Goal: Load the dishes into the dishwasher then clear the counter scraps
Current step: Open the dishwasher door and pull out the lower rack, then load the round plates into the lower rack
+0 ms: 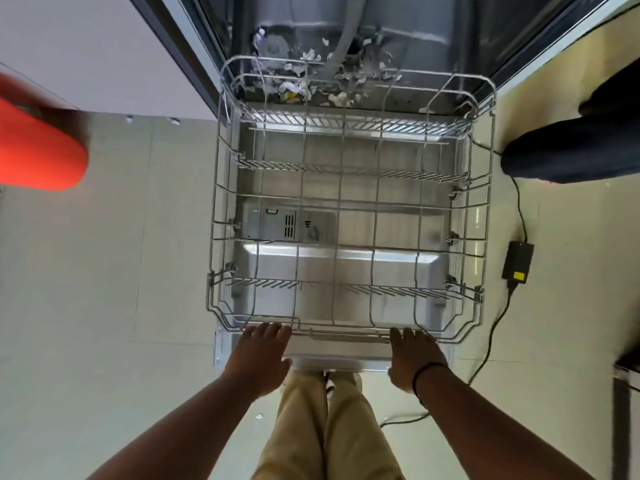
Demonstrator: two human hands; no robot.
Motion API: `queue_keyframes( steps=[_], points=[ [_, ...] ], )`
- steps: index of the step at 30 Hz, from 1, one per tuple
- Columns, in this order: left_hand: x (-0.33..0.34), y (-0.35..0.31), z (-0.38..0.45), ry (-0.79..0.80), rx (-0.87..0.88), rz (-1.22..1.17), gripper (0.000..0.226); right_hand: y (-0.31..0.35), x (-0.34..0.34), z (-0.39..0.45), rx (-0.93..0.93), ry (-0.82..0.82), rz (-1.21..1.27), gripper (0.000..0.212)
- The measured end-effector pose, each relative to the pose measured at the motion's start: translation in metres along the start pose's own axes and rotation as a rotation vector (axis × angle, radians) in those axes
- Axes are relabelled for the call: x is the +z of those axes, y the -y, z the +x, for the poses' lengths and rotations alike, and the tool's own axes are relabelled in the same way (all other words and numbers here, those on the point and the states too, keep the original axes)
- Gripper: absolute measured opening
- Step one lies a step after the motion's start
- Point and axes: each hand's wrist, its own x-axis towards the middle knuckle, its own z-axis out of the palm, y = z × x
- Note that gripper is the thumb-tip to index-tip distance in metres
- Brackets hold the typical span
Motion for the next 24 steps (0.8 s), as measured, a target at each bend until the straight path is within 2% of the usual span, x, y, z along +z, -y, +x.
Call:
queue_keyframes(
  steps=[4,7,11,14,18,22,24],
  points=[
    [0.002,0.0,0.0,-0.017,0.009,0.011,0.059,-0.001,-0.006,0.006,0.015,0.088,0.061,0.066],
    [0.0,-0.001,-0.004,-0.01,0.012,0.03,0.064,0.002,-0.007,0.004,0.023,0.086,0.074,0.067],
    [-0.008,-0.006,-0.016,0.131,-0.043,0.1,0.077,0.006,-0.015,-0.016,0.013,0.057,0.072,0.073],
    [-0.026,-0.01,-0.034,0.214,-0.014,0.191,0.066,0.008,-0.03,-0.043,-0.016,0.045,0.079,0.066],
    [-0.086,-0.015,-0.072,0.152,-0.026,0.099,0.058,0.004,-0.069,-0.096,-0.084,-0.03,0.089,0.06],
    [-0.161,-0.006,-0.13,0.075,-0.087,-0.017,0.055,0.004,-0.118,-0.16,-0.154,-0.098,0.004,0.06],
    [-0.201,0.004,-0.161,0.03,-0.099,0.0,0.054,0.006,-0.148,-0.19,-0.162,-0.143,-0.059,0.061]
  ],
)
